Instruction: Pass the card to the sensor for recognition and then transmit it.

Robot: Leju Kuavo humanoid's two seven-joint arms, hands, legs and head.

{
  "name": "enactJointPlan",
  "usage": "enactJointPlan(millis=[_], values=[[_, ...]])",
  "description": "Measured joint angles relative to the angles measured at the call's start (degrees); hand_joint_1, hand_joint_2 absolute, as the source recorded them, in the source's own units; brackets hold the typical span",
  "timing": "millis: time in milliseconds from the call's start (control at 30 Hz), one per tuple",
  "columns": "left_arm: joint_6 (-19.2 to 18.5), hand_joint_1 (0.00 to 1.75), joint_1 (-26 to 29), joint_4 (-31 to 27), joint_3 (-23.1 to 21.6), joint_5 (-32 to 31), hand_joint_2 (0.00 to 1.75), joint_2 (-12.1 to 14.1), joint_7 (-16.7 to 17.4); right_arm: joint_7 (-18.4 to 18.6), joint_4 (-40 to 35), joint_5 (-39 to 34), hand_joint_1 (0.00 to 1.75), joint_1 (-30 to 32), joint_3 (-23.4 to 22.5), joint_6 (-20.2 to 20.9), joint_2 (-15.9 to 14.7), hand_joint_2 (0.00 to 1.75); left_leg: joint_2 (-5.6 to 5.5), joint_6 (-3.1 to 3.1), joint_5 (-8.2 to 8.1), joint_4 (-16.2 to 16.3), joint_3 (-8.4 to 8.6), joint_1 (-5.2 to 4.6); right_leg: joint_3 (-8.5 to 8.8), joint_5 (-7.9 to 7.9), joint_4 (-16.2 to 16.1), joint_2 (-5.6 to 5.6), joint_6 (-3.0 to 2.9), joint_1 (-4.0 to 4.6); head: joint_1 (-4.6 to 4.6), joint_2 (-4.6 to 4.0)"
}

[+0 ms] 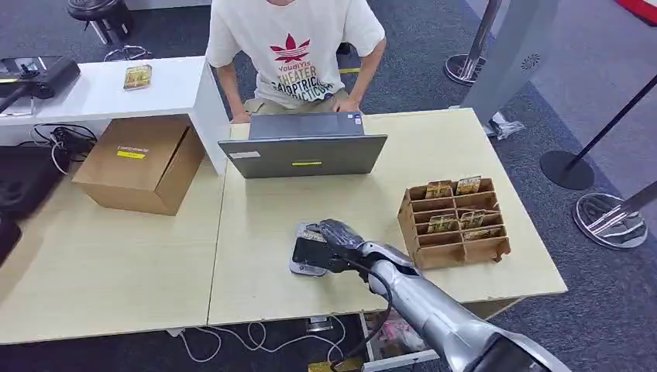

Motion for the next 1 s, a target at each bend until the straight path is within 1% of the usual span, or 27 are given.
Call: enactJointPlan(millis=[400, 667, 1000], values=[[-0.48, 0.0, -0.4, 0.0, -0.11, -0.74, 0.0, 0.07, 0.52, 2.67, 4.35, 0.2, 1.75, -3.4, 0.46, 1.64, 1.92, 1.75, 0.0, 0.0, 0.01, 0.0, 0.0, 0.0, 0.0, 0.0, 0.0, 0.0, 0.0, 0.0, 0.0, 0.0], [-1.55, 0.0, -0.4, 0.0, -0.61, -1.62, 0.0, 0.5, -0.13, 3.6, 6.01, 0.13, 1.75, -5.36, 0.5, 3.08, 1.99, 1.75, 0.0, 0.0, 0.01, 0.0, 0.0, 0.0, 0.0, 0.0, 0.0, 0.0, 0.0, 0.0, 0.0, 0.0], [-1.75, 0.0, -0.4, 0.0, -1.38, -2.3, 0.0, 1.14, -0.2, 5.18, 8.13, 0.28, 1.75, -5.46, 0.74, 5.49, 1.99, 1.75, 0.0, 0.0, 0.0, 0.0, 0.0, 0.0, -0.01, 0.0, 0.0, 0.0, 0.0, 0.0, 0.0, 0.0]])
